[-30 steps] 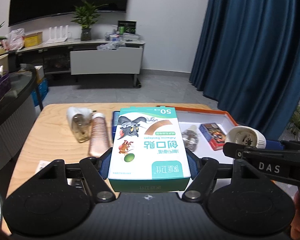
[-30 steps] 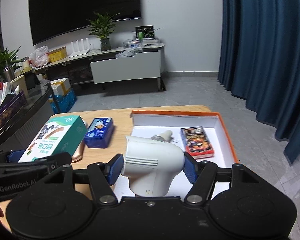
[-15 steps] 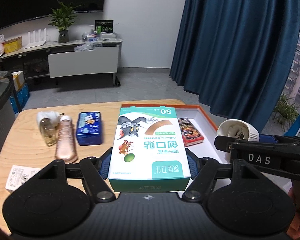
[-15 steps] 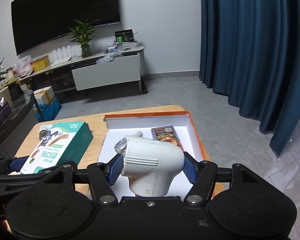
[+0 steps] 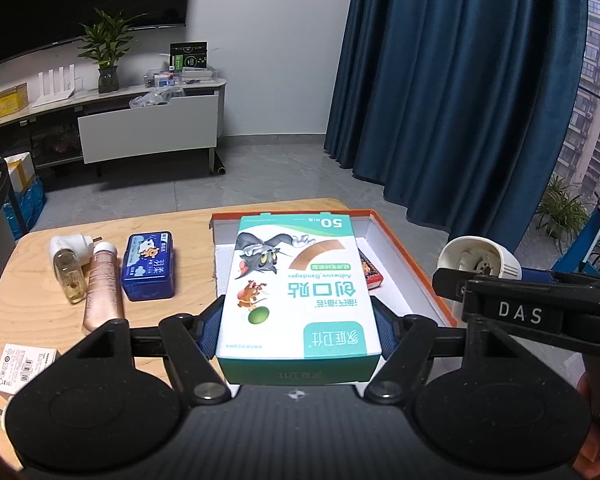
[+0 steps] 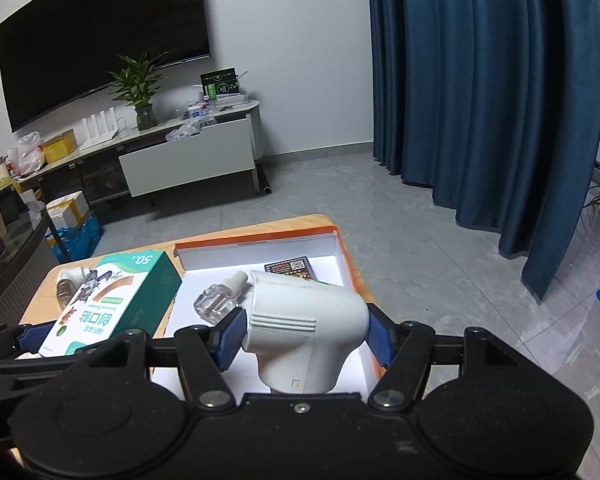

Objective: Organize rigid objects
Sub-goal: 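Release the bandage box into the tray with the left tool while the right tool lowers the device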

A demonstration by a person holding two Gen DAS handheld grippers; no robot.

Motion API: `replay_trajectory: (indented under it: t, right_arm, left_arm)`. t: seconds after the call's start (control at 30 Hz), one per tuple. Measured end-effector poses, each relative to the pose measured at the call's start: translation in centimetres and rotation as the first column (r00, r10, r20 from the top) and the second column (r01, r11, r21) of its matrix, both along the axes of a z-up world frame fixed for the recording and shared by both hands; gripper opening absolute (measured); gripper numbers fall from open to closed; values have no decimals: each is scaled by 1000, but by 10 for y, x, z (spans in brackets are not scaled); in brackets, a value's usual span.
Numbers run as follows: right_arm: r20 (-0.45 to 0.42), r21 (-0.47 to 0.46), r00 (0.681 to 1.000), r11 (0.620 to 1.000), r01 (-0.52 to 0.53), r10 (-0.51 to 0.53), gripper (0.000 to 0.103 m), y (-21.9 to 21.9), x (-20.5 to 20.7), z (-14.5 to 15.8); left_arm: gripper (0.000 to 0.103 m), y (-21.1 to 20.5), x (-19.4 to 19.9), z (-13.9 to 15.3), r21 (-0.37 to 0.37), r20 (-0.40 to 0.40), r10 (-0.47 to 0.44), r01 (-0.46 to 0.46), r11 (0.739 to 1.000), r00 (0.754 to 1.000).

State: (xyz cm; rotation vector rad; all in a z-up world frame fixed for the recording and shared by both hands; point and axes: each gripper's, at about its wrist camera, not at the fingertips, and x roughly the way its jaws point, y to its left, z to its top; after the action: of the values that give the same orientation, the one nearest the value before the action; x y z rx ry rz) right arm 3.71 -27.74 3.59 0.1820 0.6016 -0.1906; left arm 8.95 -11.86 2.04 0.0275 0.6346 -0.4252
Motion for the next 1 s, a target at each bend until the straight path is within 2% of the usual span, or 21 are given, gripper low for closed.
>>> replay_trajectory:
  t: [1.0]
  right_arm:
    - [-16,-7,1000,1000,-12,11,76,1,13,-8]
  left_arm:
    - [72,-2,7,-2,2,-14,19,-19,1000,1000]
